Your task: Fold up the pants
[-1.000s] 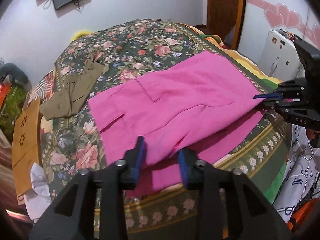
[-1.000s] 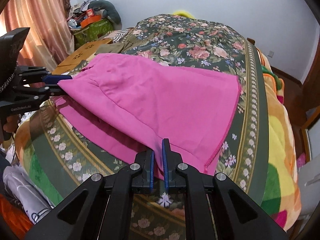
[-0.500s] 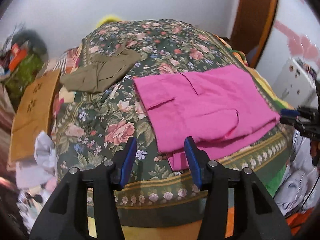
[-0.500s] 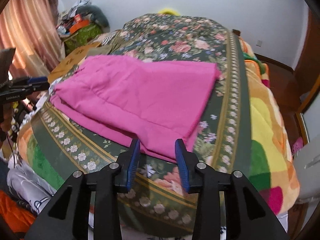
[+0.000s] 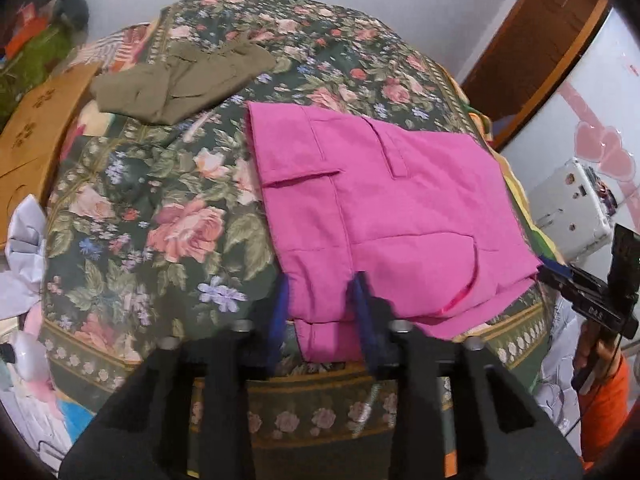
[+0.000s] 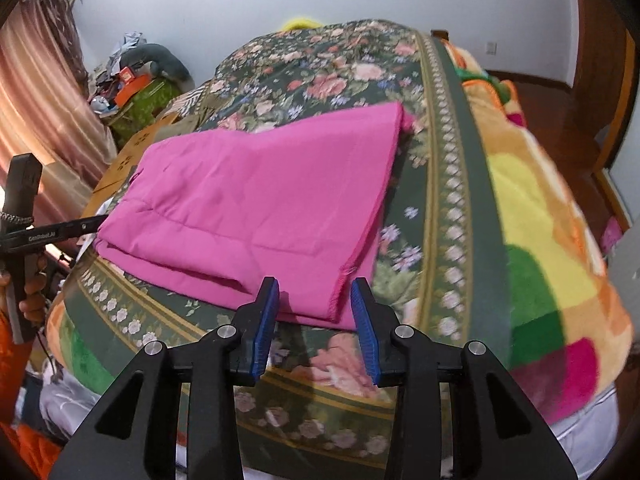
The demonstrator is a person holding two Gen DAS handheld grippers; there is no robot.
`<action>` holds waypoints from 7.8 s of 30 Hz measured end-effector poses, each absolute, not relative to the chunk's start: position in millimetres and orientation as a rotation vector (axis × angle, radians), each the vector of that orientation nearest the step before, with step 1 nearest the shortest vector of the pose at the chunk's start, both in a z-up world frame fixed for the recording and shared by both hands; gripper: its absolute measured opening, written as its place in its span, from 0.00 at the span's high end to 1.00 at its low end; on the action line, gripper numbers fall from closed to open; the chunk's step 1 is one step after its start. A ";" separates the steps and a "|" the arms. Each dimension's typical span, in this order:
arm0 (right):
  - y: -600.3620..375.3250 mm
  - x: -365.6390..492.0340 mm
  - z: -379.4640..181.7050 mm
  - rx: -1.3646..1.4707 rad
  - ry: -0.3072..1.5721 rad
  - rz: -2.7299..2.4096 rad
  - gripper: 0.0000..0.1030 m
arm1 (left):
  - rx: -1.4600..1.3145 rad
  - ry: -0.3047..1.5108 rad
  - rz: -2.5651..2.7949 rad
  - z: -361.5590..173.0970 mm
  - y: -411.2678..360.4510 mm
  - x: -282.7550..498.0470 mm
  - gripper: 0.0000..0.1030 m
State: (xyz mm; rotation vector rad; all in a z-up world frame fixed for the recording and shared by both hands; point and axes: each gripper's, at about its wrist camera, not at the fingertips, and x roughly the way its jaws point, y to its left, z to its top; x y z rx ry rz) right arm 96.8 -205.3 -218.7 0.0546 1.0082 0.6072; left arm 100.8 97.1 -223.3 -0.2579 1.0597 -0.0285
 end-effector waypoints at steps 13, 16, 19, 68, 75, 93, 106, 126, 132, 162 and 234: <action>-205.3 92.6 -214.7 0.032 0.934 0.601 0.94 | -0.203 0.981 0.006 -194.7 99.4 90.7 0.97; -208.0 92.0 -203.6 0.025 0.892 0.598 0.95 | -0.224 0.966 0.002 -187.7 103.5 89.8 0.97; -208.8 93.3 -197.0 0.024 0.870 0.591 0.95 | -0.246 0.987 -0.004 -188.6 104.5 91.2 0.95; -183.4 93.0 -179.0 -0.085 0.865 0.602 0.53 | -0.051 0.973 -0.027 -181.6 52.2 96.0 0.87; -169.2 98.0 -227.6 -0.079 1.005 0.631 0.53 | -0.024 1.035 -0.018 -219.5 41.6 101.0 0.77; -216.5 154.1 -193.1 0.009 0.941 0.522 0.53 | -0.158 0.982 0.127 -187.7 120.7 151.8 0.50; -204.5 273.1 -217.9 0.018 0.963 0.504 0.53 | -0.375 1.144 0.053 -244.7 160.8 248.5 0.50; -171.3 301.1 -213.1 -0.027 0.874 0.594 0.97 | -0.269 1.024 -0.041 -219.9 125.6 250.3 0.87; -173.7 299.3 -178.3 -0.052 0.758 0.571 0.97 | -0.091 0.851 0.023 -183.1 112.6 232.5 0.87; -77.9 300.6 -248.2 -0.140 1.148 0.695 0.50 | -0.026 1.117 0.060 -249.6 94.8 273.8 0.41; -80.6 126.9 -229.6 -0.102 1.078 0.876 0.35 | -0.857 1.095 -0.065 -239.2 110.2 116.9 0.35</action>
